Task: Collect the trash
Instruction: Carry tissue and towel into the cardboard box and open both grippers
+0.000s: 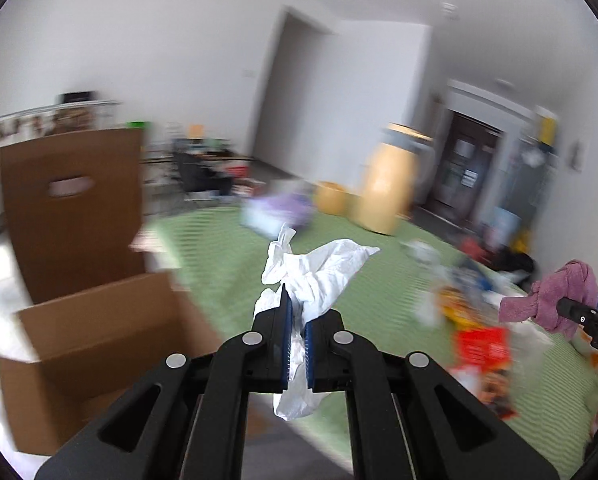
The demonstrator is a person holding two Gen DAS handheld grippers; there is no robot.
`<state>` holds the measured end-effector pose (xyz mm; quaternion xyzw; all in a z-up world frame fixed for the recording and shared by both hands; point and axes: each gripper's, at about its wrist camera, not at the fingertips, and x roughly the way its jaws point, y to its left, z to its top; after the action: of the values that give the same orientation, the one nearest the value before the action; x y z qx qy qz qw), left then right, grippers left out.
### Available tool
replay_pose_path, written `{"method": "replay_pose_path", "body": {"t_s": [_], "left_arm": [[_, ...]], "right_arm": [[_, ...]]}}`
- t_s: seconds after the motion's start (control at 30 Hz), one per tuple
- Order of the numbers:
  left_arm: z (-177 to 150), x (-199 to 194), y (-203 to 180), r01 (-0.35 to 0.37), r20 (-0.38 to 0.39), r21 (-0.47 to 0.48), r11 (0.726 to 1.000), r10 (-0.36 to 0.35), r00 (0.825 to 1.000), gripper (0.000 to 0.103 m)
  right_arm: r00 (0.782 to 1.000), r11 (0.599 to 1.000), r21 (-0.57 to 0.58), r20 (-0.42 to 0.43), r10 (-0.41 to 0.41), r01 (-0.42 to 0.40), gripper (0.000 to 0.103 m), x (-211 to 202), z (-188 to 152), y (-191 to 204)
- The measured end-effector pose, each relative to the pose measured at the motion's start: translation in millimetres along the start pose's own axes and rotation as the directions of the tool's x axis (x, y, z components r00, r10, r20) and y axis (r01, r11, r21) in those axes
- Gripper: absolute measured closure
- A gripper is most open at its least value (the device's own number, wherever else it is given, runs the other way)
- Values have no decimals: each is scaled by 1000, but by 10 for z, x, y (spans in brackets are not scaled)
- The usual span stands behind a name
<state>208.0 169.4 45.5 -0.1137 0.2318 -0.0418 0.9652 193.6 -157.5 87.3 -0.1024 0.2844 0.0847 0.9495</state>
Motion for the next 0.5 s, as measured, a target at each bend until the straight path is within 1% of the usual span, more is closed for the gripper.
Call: {"method": "replay_pose_path", "body": {"t_s": [0.03, 0.07, 0.1, 0.13, 0.17, 0.2, 0.23, 0.27, 0.33, 0.37, 0.4, 0.43, 0.47, 0.5], "left_arm": [[29, -54, 282, -65, 5, -31, 997, 65, 998, 100], [41, -86, 471, -109, 4, -50, 993, 109, 994, 100], [41, -123, 626, -146, 4, -66, 987, 147, 989, 100], [54, -174, 852, -198, 2, -88, 976, 199, 980, 100], [61, -219, 1046, -244, -2, -105, 964, 245, 970, 100], [62, -265, 1211, -285, -6, -120, 951, 286, 958, 100], [61, -328, 1408, -327, -11, -140, 935, 329, 944, 100], [59, -387, 1586, -364, -18, -161, 917, 366, 930, 100], [16, -473, 1864, -414, -37, -195, 889, 416, 909, 100], [8, -475, 1960, -426, -47, -203, 882, 426, 903, 100], [-10, -476, 2038, -440, -59, -211, 873, 438, 897, 100], [-35, -444, 2118, -448, -77, -219, 867, 442, 894, 100], [-48, -408, 2157, -450, -95, -223, 864, 440, 893, 100], [-85, -319, 2215, -445, -129, -223, 867, 426, 895, 100]], "right_arm": [[999, 998, -26, 0, 51, -51, 59, 154, 109, 191], [996, 996, -43, -4, 84, -84, 59, 260, 179, 331], [991, 988, -74, -10, 137, -137, 59, 425, 291, 576], [982, 976, -102, -17, 191, -191, 59, 581, 387, 827], [974, 966, -120, -29, 226, -228, 59, 683, 439, 1002], [961, 950, -143, -44, 273, -277, 59, 825, 503, 1245], [943, 928, -166, -64, 327, -333, 59, 964, 559, 1520], [931, 914, -181, -78, 356, -364, 59, 1053, 588, 1696], [894, 866, -222, -120, 432, -448, 59, 1262, 655, 2151], [880, 849, -231, -139, 455, -475, 59, 1347, 671, 2326], [858, 824, -241, -175, 482, -512, 59, 1485, 688, 2549], [845, 811, -243, -196, 497, -533, 58, 1589, 697, 2694], [837, 802, -246, -213, 503, -545, 58, 1680, 701, 2830], [822, 785, -252, -256, 509, -565, 58, 1814, 680, 2992]]}}
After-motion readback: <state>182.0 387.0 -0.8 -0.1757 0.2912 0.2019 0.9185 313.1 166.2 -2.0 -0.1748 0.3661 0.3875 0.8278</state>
